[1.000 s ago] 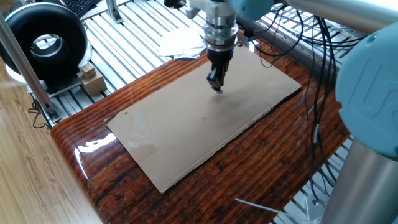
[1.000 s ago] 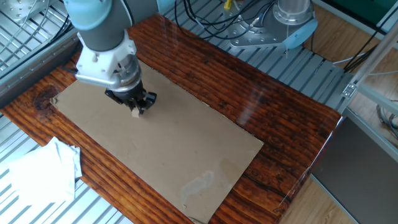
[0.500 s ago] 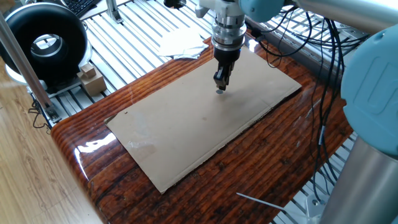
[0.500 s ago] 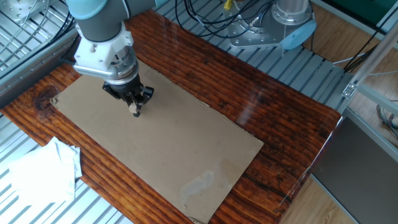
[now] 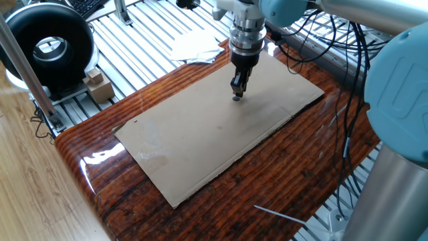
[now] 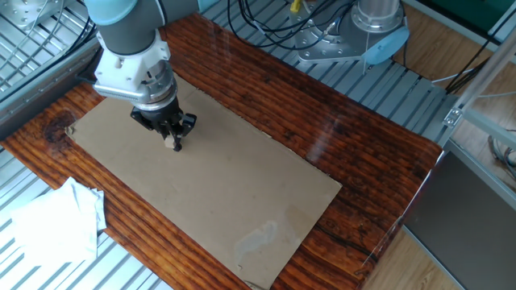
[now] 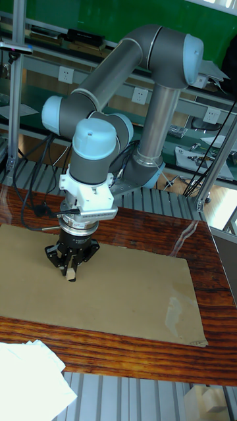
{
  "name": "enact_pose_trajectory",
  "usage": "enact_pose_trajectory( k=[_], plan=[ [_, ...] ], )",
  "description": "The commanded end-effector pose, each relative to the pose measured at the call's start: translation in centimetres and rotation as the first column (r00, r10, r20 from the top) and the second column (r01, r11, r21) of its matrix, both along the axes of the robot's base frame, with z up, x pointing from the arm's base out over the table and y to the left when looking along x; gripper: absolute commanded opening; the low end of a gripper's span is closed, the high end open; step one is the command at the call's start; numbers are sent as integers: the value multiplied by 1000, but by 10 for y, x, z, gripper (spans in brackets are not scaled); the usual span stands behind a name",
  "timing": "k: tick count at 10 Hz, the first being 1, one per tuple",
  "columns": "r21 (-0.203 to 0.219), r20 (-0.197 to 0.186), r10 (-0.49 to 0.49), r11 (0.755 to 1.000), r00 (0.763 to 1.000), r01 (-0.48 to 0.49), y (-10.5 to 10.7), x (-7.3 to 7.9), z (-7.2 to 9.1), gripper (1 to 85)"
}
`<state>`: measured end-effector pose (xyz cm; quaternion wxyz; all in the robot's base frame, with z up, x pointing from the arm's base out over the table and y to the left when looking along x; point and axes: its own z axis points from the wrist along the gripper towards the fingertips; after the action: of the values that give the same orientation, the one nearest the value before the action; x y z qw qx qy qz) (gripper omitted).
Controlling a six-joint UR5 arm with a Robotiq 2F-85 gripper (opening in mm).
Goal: Grab the block and place it at the designated location
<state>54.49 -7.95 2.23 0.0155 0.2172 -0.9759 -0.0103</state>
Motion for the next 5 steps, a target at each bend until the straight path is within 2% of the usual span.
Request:
enact_pose_trajectory(
  k=[1,5],
  plan=[
    [14,-11,-11,1000,1000,11,2,-2,-1,10],
    [0,-18,-18,1000,1000,18,3,-2,-3,10]
  ],
)
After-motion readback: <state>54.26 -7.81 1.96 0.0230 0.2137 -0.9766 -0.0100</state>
